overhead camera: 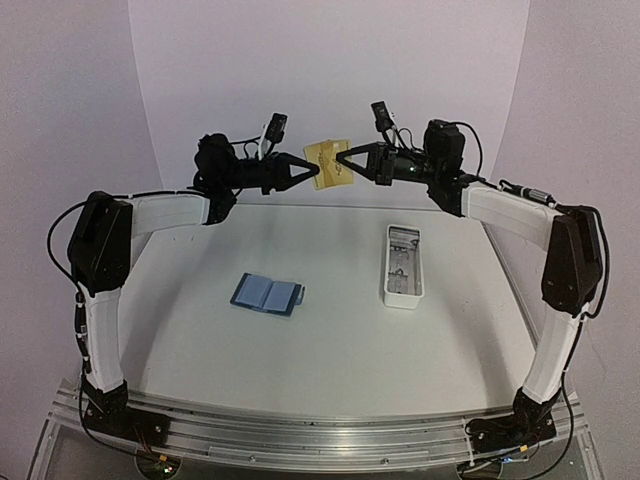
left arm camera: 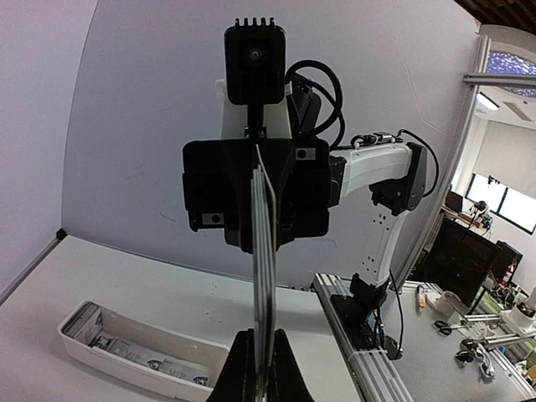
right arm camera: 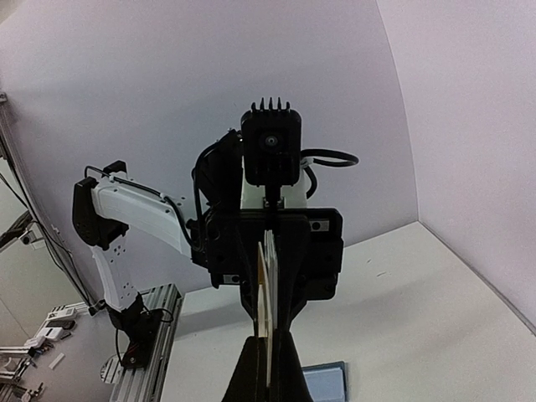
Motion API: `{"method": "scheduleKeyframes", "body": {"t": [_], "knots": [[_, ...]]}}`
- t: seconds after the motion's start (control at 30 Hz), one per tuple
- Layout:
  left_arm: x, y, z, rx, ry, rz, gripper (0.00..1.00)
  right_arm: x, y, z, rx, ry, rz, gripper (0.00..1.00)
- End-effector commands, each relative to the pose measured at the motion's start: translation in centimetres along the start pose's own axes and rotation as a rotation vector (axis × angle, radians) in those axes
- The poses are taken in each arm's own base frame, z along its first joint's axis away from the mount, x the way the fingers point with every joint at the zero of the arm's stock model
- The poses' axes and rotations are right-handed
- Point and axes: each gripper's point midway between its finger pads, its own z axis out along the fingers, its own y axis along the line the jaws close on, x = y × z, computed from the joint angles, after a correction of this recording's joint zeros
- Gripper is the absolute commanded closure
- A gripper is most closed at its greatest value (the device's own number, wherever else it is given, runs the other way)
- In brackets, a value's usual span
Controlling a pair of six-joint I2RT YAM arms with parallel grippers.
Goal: Put the credit cards into the card holder
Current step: Place the credit card in the storage box.
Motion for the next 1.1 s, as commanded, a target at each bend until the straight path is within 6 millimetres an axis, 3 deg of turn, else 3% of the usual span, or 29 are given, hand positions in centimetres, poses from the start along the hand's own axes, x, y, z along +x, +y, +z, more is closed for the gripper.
{"method": "scheduleKeyframes", "body": {"t": [0.0,0.13,0.27,0.9,1.07], "knots": [[-1.2,-2.1,0.7,0.058,-0.008,0.066,1.0,0.3,-0.3,0.3,0.007,-0.003,-0.004,1.0],[-1.5,-0.6,0.1,-0.016,-0.032,0.031,1.0,0.7,-1.0,-0.4,0.05,-0.007,0.003,1.0],[-0.9,0.7,-1.3,-0.081,-0.018,0.017,1.0,0.5,-2.2,-2.4,0.115,-0.018,0.011,1.0],[0.7,1.9,-2.8,-0.151,0.038,0.027,1.0,-0.4,-4.0,-6.6,0.24,-0.015,-0.061,1.0],[1.4,5.7,-2.9,-0.323,0.081,0.076,1.0,0.3,-5.1,-7.3,0.329,0.018,-0.076,1.0]]}}
